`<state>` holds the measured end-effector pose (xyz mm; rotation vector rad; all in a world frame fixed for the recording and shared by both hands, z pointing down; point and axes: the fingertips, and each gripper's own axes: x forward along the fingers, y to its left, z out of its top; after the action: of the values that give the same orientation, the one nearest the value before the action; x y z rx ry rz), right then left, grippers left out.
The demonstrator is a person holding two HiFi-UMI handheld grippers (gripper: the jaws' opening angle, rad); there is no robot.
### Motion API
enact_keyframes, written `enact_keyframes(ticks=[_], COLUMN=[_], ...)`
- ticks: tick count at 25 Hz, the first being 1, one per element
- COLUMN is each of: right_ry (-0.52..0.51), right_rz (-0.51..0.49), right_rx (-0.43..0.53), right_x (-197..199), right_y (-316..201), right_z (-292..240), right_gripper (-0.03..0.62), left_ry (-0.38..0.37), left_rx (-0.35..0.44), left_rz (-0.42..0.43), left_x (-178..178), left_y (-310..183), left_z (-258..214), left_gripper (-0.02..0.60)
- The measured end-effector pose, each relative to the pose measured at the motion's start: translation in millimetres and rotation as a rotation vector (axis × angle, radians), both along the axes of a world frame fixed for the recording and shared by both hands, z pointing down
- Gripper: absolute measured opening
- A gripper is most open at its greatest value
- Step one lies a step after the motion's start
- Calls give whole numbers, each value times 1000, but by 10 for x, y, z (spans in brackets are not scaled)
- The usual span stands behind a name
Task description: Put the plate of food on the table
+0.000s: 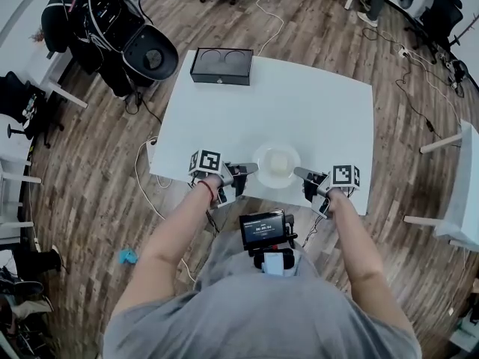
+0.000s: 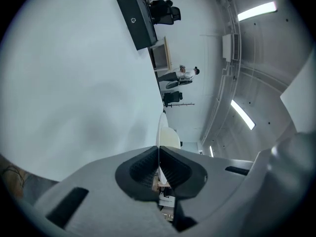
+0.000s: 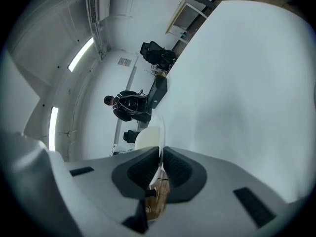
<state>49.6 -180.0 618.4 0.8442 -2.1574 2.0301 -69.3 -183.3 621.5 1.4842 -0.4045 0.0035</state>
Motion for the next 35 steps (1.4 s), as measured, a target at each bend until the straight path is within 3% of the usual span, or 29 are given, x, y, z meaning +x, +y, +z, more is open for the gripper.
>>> enact_keyframes(ticks=[7, 16, 27, 35], right_ry=[7, 2, 18, 27], right_rz=[23, 80, 83, 108], right_rx=[-35, -68, -88, -108], right_x=[111, 180, 262, 273], right_y=[-283, -487, -540, -591], right_z=[350, 756, 887, 943], right_gripper=[44, 44, 44, 44], left_ry=[9, -40, -77, -103], left_rx=[-11, -25, -25, -55], left_rz=[2, 28, 48, 8], left_x=[110, 178, 257, 271], left_y=[-302, -563, -626, -701], left_z=[322, 708, 852, 970], left_gripper=[26, 26, 28, 28])
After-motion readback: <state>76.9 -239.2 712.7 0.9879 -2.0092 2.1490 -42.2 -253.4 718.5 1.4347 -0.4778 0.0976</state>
